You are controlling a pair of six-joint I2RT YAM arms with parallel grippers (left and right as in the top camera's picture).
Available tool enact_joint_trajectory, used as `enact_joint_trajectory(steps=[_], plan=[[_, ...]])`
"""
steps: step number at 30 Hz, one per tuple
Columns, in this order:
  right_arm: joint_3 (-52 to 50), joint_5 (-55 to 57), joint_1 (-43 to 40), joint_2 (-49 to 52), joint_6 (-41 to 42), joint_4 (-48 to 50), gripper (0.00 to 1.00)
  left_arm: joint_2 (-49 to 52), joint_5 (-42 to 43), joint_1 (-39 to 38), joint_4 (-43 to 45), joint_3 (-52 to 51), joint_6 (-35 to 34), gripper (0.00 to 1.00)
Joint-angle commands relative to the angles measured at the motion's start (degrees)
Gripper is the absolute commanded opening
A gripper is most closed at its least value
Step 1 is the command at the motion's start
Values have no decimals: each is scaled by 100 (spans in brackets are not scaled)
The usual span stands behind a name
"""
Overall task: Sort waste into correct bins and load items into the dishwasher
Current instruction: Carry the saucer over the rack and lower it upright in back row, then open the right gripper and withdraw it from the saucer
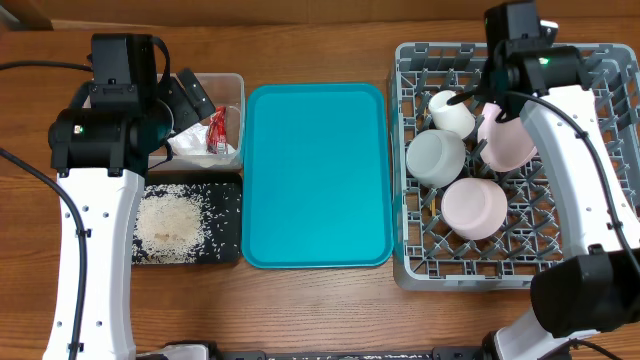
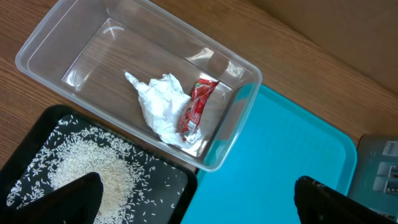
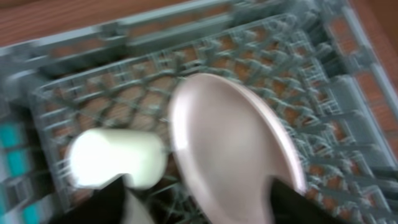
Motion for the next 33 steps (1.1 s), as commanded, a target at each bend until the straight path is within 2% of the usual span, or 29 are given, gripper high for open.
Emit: enact_joint_trajectory(steps=[1, 33], plan=[[179, -826, 7, -236, -153, -7, 100, 26, -35, 9, 2, 83, -35, 100], [109, -872, 7, -153, -155, -7, 100, 26, -35, 9, 0, 83, -35, 100]])
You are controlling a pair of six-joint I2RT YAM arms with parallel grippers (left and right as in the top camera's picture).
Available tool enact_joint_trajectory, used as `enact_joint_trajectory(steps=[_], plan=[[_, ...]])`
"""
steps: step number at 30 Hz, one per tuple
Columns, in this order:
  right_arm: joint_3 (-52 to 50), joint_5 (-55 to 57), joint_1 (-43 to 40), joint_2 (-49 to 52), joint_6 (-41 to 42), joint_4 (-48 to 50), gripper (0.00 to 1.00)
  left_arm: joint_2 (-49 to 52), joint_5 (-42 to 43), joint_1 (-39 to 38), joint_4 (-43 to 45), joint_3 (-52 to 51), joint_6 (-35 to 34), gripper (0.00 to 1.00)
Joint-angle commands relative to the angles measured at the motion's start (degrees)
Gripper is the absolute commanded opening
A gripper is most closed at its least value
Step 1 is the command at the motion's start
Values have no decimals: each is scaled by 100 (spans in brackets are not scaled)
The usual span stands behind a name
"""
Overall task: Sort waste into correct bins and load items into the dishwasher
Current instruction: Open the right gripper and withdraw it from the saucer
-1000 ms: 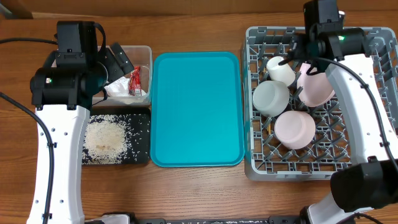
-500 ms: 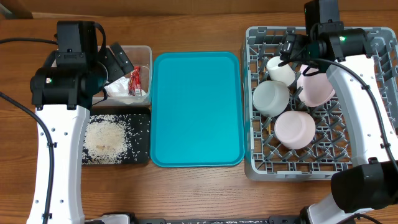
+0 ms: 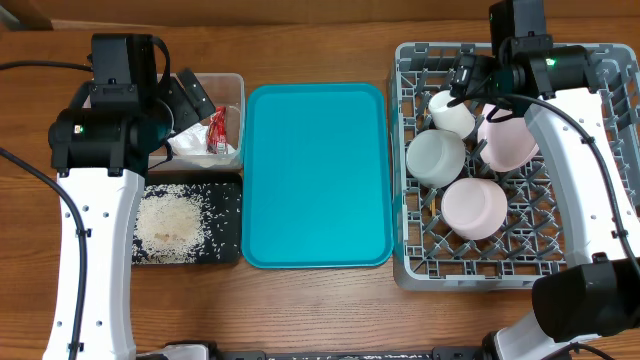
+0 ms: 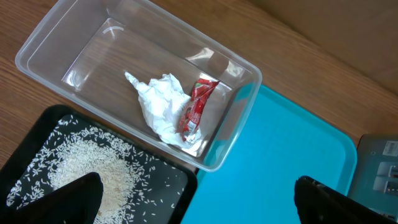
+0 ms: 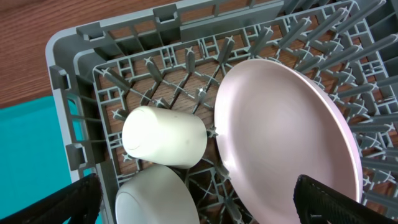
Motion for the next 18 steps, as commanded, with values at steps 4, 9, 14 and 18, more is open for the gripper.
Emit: enact_joint_trajectory(steps=[4, 9, 14, 18], plan=[[90, -11, 4, -199, -33, 17, 100, 24, -35, 9, 0, 83, -35, 100], [90, -13, 7, -494, -33, 17, 100, 24, -35, 9, 2, 83, -35, 100], [90, -13, 4, -984, -33, 15, 100, 24, -35, 11, 0, 83, -35, 100], [90, -13, 4, -1464, -33, 15, 100, 24, -35, 11, 0, 83, -35, 100]])
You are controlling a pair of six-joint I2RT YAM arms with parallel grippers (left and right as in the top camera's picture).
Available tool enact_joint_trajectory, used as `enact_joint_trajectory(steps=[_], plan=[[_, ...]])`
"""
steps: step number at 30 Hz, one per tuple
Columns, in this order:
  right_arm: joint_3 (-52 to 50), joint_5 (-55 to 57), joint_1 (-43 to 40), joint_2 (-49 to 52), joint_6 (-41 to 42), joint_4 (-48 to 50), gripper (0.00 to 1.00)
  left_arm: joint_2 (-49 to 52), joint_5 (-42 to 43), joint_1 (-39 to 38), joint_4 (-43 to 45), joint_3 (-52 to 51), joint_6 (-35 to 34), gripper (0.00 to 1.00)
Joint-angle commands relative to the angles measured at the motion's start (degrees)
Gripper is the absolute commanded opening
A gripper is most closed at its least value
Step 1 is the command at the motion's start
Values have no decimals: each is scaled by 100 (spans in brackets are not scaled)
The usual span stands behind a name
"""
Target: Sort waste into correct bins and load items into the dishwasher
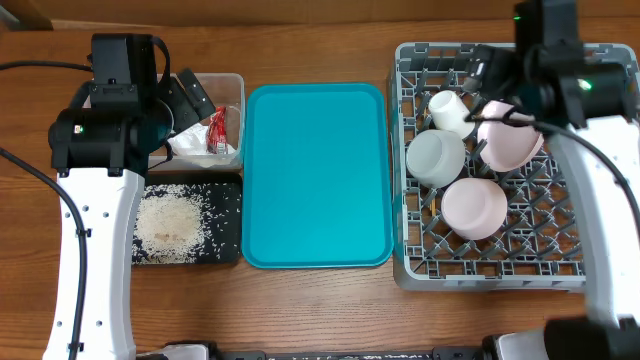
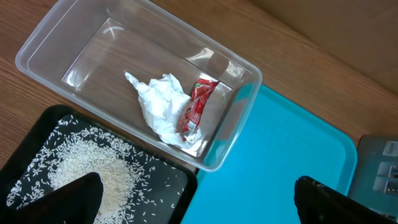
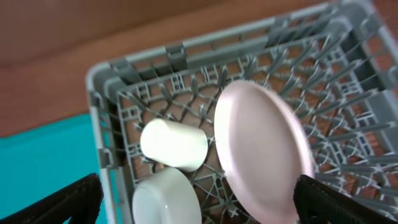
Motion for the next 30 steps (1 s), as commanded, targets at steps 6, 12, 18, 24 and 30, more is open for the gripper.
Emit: enact_joint_trajectory(steps=[6, 12, 18, 24, 30], plan=[[92, -11, 7, -1314, -37, 15, 100, 24, -35, 9, 0, 83, -35, 100], [92, -9, 7, -2190, -37, 15, 100, 24, -35, 9, 0, 83, -35, 100], [57, -9, 7, -3067, -37, -13, 100, 24, -35, 9, 2, 83, -35, 100], [-157, 24, 7, -3842, -39, -26, 100, 24, -35, 9, 0, 83, -35, 100], [-391, 114, 7, -4400, 52, 131, 100, 24, -35, 9, 0, 83, -35, 100]])
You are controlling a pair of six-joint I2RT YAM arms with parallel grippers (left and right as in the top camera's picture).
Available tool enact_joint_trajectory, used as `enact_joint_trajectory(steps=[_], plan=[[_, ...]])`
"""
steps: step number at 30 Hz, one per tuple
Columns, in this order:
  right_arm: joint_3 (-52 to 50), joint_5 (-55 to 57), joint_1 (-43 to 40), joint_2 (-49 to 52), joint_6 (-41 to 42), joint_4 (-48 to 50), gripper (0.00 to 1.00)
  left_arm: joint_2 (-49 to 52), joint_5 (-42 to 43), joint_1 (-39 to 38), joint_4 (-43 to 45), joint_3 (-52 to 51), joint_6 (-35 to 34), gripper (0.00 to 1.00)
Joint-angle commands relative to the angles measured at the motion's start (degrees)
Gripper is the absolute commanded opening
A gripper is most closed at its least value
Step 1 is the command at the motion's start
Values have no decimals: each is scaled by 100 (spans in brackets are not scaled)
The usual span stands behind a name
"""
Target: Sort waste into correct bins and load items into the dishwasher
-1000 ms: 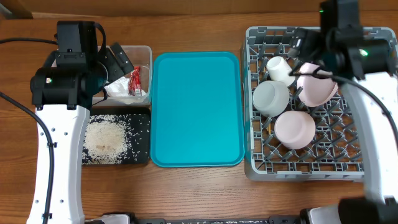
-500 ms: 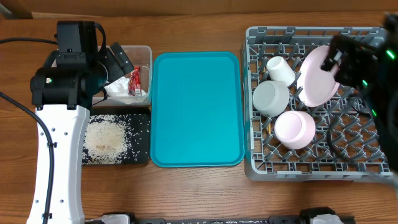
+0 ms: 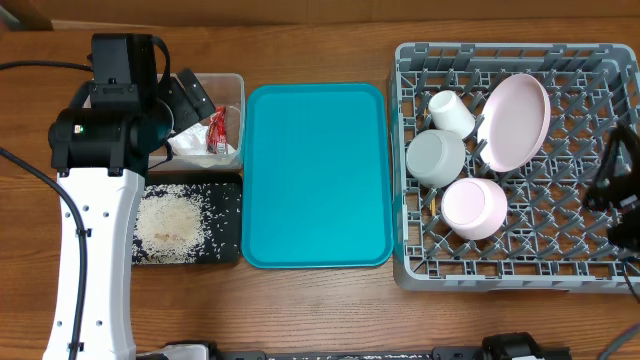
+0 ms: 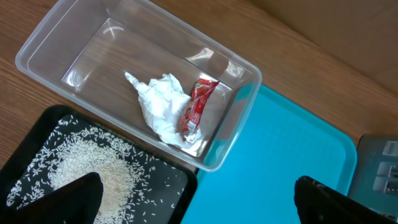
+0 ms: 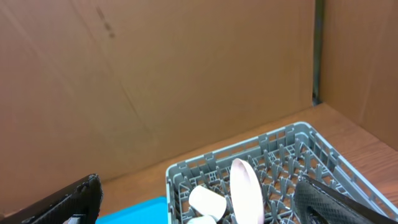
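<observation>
A pink plate point(image 3: 515, 120) stands on edge in the grey dish rack point(image 3: 480, 277), beside a white cup point(image 3: 452, 113), a pale bowl point(image 3: 436, 158) and a pink bowl point(image 3: 474, 208). In the right wrist view the plate point(image 5: 244, 186) and cup point(image 5: 207, 200) look small and far below. My right gripper point(image 5: 202, 202) is open and empty, high above the rack. My left gripper point(image 4: 199, 202) hangs open and empty over the clear bin point(image 4: 38, 38), which holds a crumpled tissue point(image 4: 158, 102) and a red packet point(image 4: 194, 109).
A black tray point(image 3: 228, 200) with spilled rice point(image 3: 170, 225) lies in front of the clear bin. The teal tray point(image 3: 316, 175) sits bare between bins and rack. My right arm point(image 3: 612, 185) shows at the table's right edge. Brown cardboard walls stand behind the table.
My right gripper was just above the rack's back rows near the plate. Now it is much higher and the arm sits at the right edge. The left arm is unchanged.
My right gripper was close over the pink plate at the rack's back. Then it stood open above the plate, with the plate resting on edge in the rack. Then it was higher, and now it is far off to the right. The left gripper stayed open over the bin.
</observation>
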Motion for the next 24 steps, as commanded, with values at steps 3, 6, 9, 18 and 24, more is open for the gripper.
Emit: enact_joint_trajectory(steps=[3, 6, 9, 18, 24], plan=[[-601, 68, 7, -507, 461, 551, 100, 24, -35, 11, 0, 83, -35, 100], [-1478, 22, 7, -1027, 968, 1694, 100, 24, -35, 9, 0, 83, -35, 100], [-2487, -256, 7, -1453, 1019, 3051, 100, 24, -33, 9, 2, 83, -35, 100], [-5027, -1290, 7, -2035, 1012, 6583, 100, 24, -33, 9, 0, 83, -35, 100], [-6074, -1414, 4, -2385, 984, 7781, 100, 24, -35, 9, 0, 83, -35, 100]])
